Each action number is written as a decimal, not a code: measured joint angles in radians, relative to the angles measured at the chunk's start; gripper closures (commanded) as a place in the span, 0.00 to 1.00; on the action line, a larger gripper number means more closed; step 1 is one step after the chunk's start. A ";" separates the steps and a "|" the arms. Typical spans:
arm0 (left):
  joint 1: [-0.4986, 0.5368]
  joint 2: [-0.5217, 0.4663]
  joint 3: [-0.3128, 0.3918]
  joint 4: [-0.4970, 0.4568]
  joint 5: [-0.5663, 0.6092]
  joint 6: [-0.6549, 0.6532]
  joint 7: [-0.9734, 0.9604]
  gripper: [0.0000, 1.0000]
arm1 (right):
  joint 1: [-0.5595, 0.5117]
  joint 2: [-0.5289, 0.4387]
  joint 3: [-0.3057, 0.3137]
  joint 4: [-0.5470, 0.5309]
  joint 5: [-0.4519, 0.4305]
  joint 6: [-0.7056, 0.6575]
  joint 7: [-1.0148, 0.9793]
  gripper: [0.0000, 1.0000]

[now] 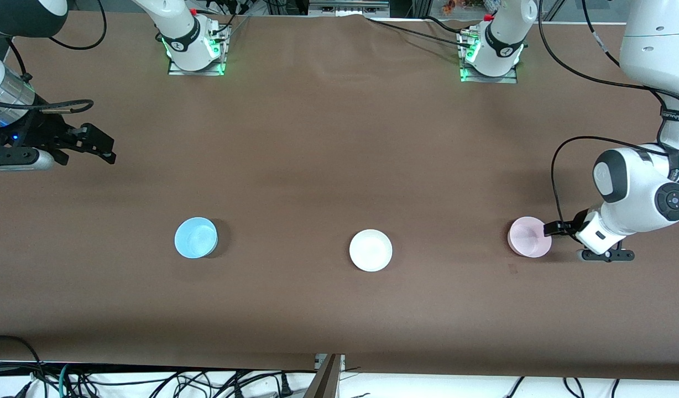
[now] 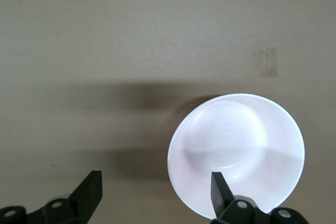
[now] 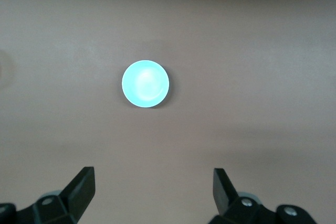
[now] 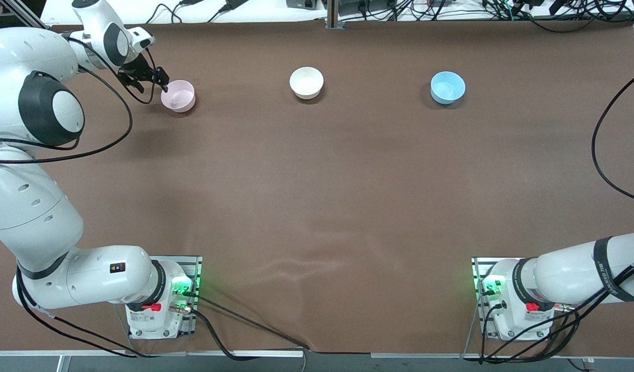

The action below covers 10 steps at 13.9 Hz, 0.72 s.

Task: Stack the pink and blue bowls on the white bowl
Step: 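Lower the left gripper and grasp the pink bowl's rim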

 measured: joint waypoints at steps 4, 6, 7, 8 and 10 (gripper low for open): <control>-0.005 0.000 -0.004 -0.030 0.000 0.037 0.019 0.13 | 0.001 0.000 0.000 0.000 0.000 0.000 -0.018 0.01; -0.005 0.000 -0.004 -0.057 0.000 0.074 0.042 0.14 | 0.002 0.000 0.000 0.000 0.000 0.001 -0.024 0.01; -0.005 0.000 -0.004 -0.064 0.000 0.082 0.046 0.15 | 0.002 0.000 0.000 0.000 0.000 0.002 -0.025 0.01; -0.005 0.000 -0.004 -0.068 0.000 0.084 0.048 0.15 | 0.002 0.000 0.000 0.000 0.000 0.006 -0.025 0.01; -0.005 0.000 -0.004 -0.070 0.000 0.084 0.051 0.18 | 0.002 0.001 0.000 0.000 0.000 0.007 -0.029 0.01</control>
